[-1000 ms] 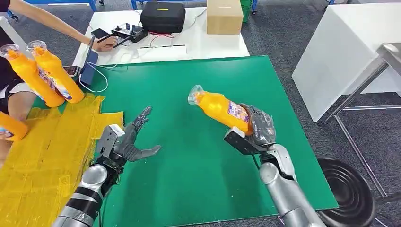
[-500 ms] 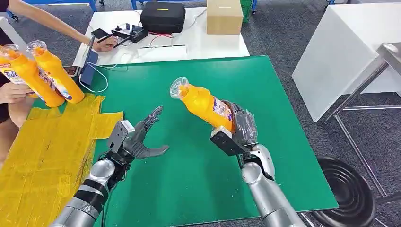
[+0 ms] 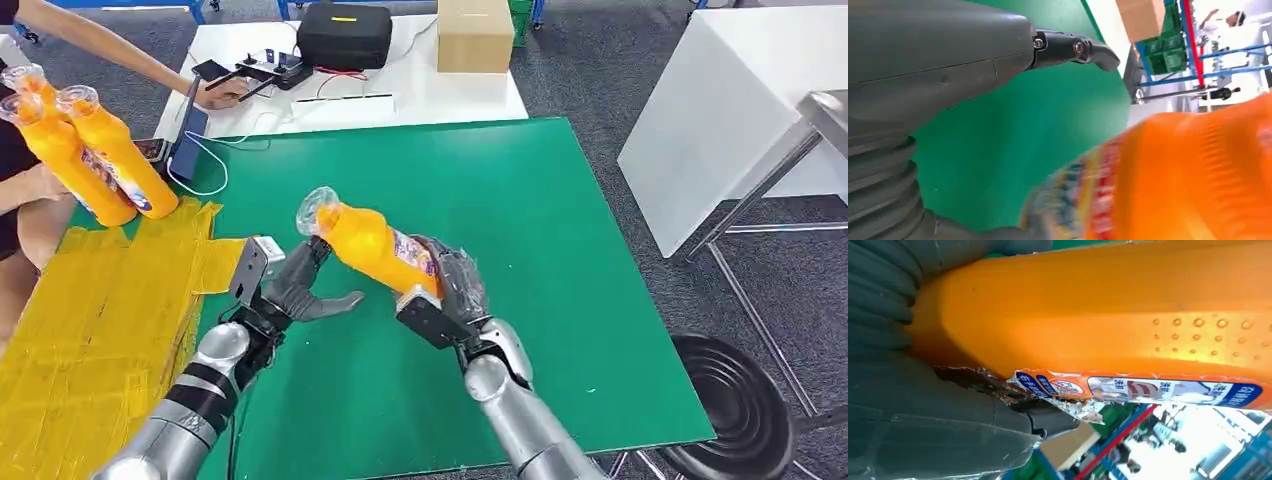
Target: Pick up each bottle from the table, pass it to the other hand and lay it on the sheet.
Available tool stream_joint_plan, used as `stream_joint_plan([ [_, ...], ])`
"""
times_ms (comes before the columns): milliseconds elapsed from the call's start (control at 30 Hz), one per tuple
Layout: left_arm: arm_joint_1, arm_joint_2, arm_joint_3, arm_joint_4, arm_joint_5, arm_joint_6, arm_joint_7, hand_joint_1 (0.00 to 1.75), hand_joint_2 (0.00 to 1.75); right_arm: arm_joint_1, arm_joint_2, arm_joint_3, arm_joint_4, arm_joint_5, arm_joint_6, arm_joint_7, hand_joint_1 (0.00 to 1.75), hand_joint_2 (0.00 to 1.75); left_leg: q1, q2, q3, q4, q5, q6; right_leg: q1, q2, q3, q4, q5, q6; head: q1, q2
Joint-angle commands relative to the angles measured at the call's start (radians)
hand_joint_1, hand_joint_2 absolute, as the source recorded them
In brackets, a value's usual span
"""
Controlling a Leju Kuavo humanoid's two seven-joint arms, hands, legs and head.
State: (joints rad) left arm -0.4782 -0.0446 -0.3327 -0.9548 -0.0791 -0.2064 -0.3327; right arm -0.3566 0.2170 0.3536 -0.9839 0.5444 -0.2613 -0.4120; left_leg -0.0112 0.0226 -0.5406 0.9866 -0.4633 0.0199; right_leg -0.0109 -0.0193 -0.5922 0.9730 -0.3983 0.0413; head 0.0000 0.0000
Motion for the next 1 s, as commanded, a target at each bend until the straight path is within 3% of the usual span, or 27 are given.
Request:
stream_joint_plan([
  [33,-0.038,-0.011,0.037,0.022,0.084,-0.011,0.019,0.0,1.75,-0.068,-0.008,0.073,0.113,-0.02,0.009,0.0,1.75,1.75,0.002,-0.002,0.001,0.001,-0.001,-0.002,0.002,0.001,0.002,0.0,-0.001,-0.001,0.0,0.0],
  [1000,-0.049,-0.017,-0.025,0.047,0.158,-0.082,0.011,0.0,1.75,-0.097,0.019,0.136,0.231,-0.005,0.014,-0.006,1.75,1.75,0.002,-0.003,0.002,0.001,-0.001,-0.002,0.002,0.001,0.003,-0.001,-0.001,-0.001,0.0,0.0],
])
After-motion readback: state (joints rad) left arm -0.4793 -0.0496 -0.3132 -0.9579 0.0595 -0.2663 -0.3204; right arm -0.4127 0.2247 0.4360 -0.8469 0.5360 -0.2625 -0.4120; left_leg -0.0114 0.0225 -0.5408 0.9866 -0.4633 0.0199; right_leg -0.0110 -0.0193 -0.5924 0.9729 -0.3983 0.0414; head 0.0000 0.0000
